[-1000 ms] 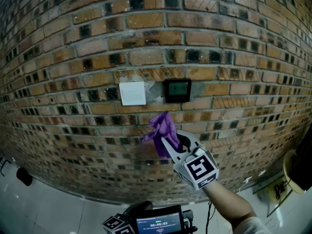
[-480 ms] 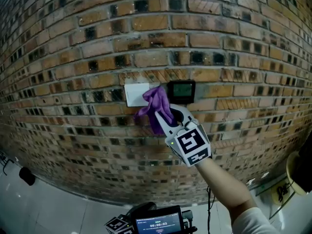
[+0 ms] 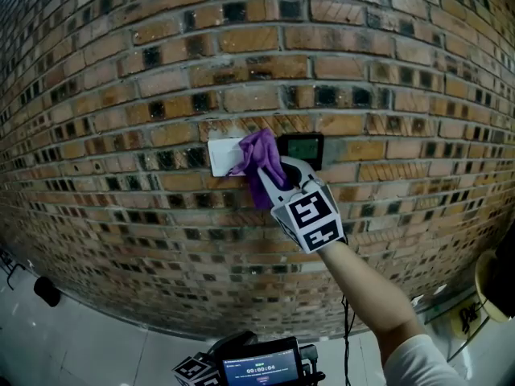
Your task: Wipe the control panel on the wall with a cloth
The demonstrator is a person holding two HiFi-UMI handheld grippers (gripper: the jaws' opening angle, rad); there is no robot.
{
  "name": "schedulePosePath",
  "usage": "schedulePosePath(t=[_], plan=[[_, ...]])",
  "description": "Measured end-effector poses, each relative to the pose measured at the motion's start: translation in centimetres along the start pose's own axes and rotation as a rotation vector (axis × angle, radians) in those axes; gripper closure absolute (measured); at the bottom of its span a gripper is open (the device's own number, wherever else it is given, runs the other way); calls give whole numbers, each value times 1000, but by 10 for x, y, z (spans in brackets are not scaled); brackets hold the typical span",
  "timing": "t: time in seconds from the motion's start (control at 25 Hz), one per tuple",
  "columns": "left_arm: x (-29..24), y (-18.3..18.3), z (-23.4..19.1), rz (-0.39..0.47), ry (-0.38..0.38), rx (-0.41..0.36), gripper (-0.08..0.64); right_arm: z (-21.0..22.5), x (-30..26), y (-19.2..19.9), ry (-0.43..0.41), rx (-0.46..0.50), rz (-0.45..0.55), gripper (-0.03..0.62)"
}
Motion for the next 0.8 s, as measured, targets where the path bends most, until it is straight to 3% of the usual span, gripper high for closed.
schedulePosePath(t=[0.8], plan=[[-19, 5, 0, -27, 41, 15, 526, 33, 27, 5, 68, 74, -9, 511]])
Point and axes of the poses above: the fingertips, and each gripper's own axes: x backward along the fingers, z to its right, y out of its underside, the point moved 9 cm from there along x, backward along the fingers, and after that the axes turned 9 degrees about z, right-handed, at the moved point
